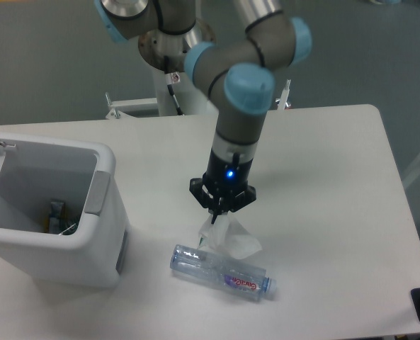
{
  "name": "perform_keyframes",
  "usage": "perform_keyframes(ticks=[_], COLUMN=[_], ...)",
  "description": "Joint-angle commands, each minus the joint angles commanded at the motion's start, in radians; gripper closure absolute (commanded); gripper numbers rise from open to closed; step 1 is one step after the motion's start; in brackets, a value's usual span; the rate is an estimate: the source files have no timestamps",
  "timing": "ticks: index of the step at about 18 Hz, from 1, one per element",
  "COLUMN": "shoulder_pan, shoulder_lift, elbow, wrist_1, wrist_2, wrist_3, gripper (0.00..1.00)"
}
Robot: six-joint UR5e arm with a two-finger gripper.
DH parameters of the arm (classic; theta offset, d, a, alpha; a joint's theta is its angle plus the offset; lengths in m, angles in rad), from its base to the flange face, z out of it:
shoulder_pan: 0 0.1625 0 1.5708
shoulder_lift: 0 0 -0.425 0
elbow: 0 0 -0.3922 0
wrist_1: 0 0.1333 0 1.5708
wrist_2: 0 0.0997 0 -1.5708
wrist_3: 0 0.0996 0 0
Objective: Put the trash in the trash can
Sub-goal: 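Carry the plastic bag over the trash bin, then open the gripper to drop the bag into the bin, then withdraw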
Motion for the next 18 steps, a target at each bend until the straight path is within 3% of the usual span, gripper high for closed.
perform_keyframes(ticks=[2, 5, 15, 16, 17, 18], shoulder_pan=[-0.009, -0.050, -0.293, -0.313, -0.325, -0.327], shoulder_lift=[0.014, 0.034, 0.186, 0.187, 0.184, 0.173], elbow=[0.072, 0.117, 0.020, 0.020, 0.020, 0.026], wrist_1=[0.000, 0.000, -0.002, -0.002, -0.002, 0.002], wrist_2=[-0.015, -0.014, 0.004, 0.003, 0.004, 0.003], wrist_3=[-0.065, -0.089, -0.096, -0.092, -0.080, -0.074], gripper=[1.00, 1.00, 1.00, 0.86, 0.50, 0.03])
